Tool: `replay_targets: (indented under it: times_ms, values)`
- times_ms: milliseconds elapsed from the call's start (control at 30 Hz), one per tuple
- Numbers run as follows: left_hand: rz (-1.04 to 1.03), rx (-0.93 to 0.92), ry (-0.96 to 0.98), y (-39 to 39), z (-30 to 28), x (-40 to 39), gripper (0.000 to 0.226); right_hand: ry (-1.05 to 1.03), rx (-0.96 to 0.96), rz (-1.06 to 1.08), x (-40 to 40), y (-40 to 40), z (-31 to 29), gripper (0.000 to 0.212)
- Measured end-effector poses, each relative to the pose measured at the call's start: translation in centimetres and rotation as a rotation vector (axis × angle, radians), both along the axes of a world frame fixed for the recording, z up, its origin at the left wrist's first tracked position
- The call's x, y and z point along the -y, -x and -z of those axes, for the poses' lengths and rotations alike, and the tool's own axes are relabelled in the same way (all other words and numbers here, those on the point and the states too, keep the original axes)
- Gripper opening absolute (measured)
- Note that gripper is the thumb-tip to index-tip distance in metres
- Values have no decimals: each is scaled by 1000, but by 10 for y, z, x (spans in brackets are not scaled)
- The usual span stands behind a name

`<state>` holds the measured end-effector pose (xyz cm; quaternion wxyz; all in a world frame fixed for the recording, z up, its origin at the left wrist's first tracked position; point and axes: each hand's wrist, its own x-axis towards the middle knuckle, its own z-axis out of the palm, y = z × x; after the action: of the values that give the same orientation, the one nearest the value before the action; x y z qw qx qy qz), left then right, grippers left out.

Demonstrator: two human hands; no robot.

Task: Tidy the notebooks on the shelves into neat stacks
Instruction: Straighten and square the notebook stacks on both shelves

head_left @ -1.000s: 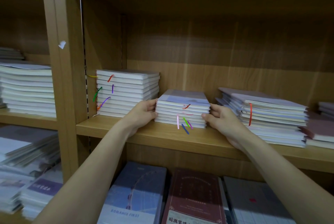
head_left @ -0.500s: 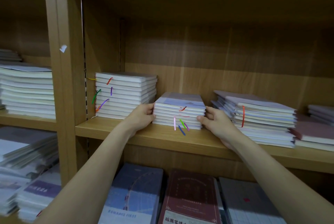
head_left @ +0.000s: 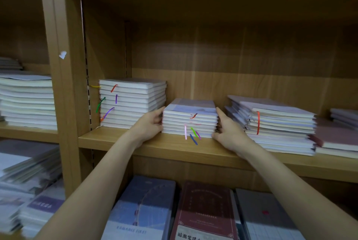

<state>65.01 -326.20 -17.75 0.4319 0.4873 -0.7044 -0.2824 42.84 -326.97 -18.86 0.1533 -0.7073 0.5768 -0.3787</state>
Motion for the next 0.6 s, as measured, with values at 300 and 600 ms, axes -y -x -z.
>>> replay_targets:
  times_ms: [300, 600]
  values:
    - [15, 68, -2, 0, 4, 0, 64, 18, -36, 3, 2, 2, 1, 87]
    - [-22, 41, 15, 4, 2, -3, 64, 19, -148, 43, -12, -1, -7, 81]
